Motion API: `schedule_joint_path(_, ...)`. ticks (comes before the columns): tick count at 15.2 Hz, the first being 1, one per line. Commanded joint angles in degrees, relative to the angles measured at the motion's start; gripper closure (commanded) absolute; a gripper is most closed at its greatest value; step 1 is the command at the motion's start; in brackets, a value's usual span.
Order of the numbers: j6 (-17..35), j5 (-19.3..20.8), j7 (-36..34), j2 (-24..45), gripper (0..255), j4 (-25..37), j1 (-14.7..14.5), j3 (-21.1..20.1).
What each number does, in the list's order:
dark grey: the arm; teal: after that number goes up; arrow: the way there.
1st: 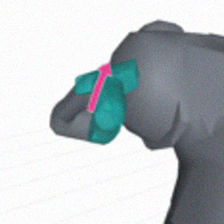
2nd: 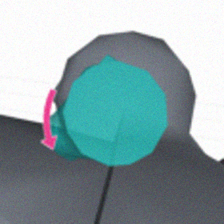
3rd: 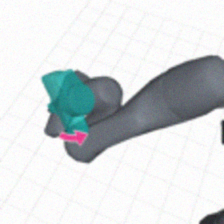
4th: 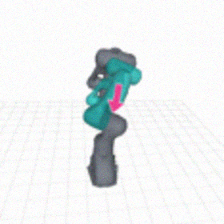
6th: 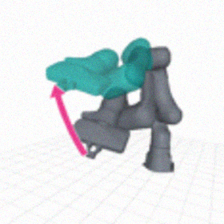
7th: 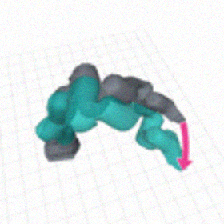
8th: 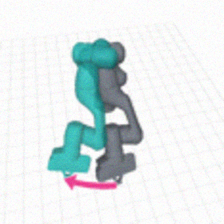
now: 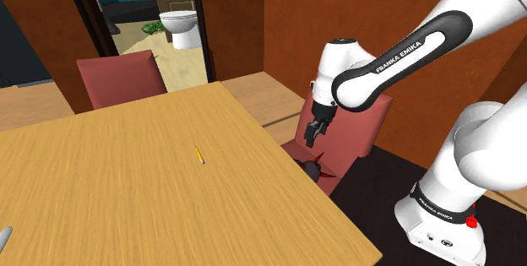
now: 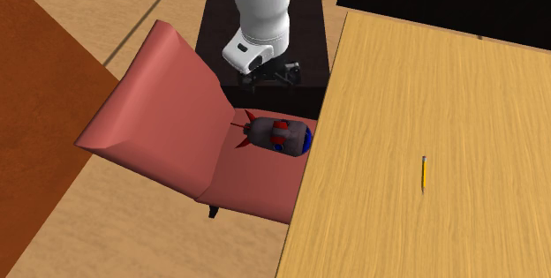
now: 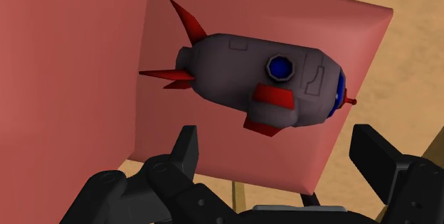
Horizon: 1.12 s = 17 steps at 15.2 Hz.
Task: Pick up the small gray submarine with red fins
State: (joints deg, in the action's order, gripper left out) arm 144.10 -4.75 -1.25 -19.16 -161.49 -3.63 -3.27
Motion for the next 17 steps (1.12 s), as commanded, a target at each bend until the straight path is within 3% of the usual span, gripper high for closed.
schedule_joint_path(1, 6.66, -0.95, -0.14, 5.28, 0, -0.58, -0.69, -0.4)
schedule_joint_path(7, 22.99, -4.71, 0.91, 22.91, 0, 2.5, -2.49, -1.67)
schedule_joint_path(17, 31.19, -6.75, 2.83, 32.8, 0, 4.35, -1.59, -3.14)
